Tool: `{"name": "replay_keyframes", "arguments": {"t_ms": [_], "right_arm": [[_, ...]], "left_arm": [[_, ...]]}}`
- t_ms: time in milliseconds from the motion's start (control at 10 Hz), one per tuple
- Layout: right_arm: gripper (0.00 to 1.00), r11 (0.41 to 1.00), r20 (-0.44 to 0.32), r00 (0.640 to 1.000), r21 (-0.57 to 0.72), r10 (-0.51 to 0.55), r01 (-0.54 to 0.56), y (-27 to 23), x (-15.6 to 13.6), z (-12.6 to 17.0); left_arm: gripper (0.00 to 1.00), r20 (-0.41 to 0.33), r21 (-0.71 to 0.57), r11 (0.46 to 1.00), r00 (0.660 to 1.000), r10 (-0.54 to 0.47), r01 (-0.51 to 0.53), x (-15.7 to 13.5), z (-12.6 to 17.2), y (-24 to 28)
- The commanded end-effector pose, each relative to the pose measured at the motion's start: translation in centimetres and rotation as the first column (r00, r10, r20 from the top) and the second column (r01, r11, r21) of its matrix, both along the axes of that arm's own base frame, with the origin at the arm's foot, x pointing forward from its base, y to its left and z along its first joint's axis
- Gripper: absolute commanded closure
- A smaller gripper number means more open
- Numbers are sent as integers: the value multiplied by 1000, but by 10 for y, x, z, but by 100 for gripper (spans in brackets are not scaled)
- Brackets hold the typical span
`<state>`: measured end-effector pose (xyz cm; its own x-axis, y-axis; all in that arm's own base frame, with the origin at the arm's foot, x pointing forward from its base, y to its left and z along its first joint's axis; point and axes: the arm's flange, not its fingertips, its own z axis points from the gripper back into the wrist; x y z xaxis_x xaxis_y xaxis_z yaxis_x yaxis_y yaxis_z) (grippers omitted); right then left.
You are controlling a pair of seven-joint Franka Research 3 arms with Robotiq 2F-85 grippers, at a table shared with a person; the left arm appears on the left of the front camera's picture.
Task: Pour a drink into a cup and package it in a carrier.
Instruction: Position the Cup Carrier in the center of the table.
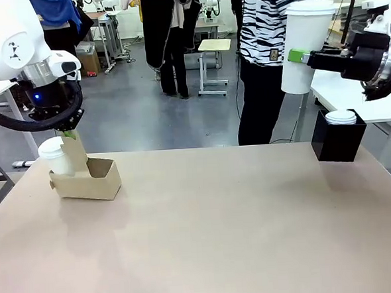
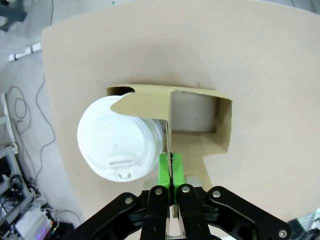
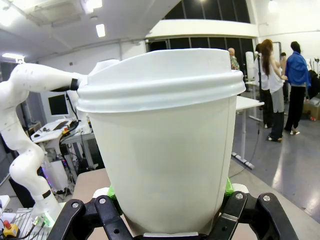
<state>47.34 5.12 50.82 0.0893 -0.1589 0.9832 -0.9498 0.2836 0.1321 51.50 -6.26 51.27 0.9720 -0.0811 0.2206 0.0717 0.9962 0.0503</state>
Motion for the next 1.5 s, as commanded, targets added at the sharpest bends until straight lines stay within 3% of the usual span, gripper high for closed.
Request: {"name": "replay_keyframes", "arguments": {"t_ms": [0,400,600,900,1400], "right_arm": [[20,1000,20,1000,-9,-8,8,2,3,6],[20,1000,20,1000,-9,-8,8,2,3,6],[20,1000,20,1000,-9,-8,8,2,3,6],[20,1000,20,1000,-9,-8,8,2,3,6],[20,1000,20,1000,-9,-8,8,2,3,6]], "left_arm": [[98,23,-12,999,999,40,-39,-19,45,-8],[98,61,-36,998,997,55,-53,-81,132,-68],[98,27,-78,993,996,85,-83,-109,147,-120],[98,29,-80,995,998,54,-52,-143,134,-206],[98,-24,-51,999,1000,2,-3,-163,57,-320]]}}
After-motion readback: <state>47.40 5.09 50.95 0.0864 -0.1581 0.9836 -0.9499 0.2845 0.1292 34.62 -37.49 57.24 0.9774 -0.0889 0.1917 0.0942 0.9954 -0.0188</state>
